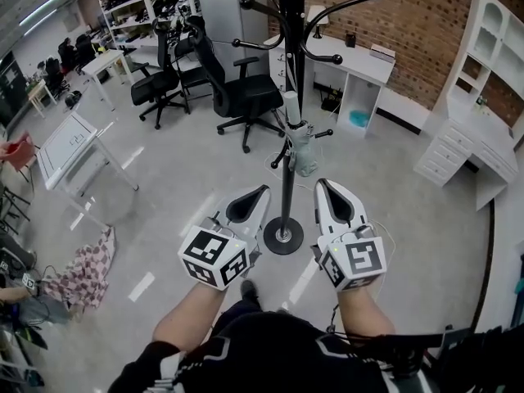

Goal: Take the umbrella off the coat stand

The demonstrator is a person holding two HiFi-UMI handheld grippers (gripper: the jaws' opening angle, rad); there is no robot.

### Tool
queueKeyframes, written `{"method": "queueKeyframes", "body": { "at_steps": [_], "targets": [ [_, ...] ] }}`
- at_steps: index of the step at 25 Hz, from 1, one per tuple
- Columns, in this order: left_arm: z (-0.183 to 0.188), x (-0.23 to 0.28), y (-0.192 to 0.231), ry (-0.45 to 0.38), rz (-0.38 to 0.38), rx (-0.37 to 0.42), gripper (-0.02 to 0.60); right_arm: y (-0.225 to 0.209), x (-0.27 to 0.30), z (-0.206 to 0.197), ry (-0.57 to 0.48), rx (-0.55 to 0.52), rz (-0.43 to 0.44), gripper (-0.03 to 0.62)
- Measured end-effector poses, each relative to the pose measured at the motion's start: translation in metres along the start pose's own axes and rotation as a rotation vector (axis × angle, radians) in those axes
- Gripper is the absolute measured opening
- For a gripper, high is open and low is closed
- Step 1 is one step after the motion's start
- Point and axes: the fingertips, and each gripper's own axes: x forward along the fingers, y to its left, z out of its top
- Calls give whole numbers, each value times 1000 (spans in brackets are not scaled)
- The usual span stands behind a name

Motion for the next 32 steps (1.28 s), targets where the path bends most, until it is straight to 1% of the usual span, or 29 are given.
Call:
{"method": "queueKeyframes", "body": {
  "at_steps": [4, 8, 15, 21, 26, 29, 32],
  "targets": [
    [3, 16, 13, -26, -30, 1, 9, -5, 19, -5, 10, -11, 5, 8],
    [8, 34, 34, -47, -58, -14, 9, -14, 43, -7, 13, 6, -7, 8],
    [33, 74, 77, -78, -100, -19, 9, -33, 93, -1, 15, -2, -43, 8],
    [54, 109, 100, -111, -143, 37, 9, -42, 119, -10, 11, -4, -66, 8],
    [58, 135, 112, -97, -194, 11, 9, -53, 141, -11, 8, 4, -96, 8],
    [59, 143, 127, -105, -207, -11, 9, -52, 153, -9, 1, -5, -111, 8],
    [61, 150, 133, -117, -229, -13, 9, -51, 162, -11, 8, -1, -108, 8]
  ]
}}
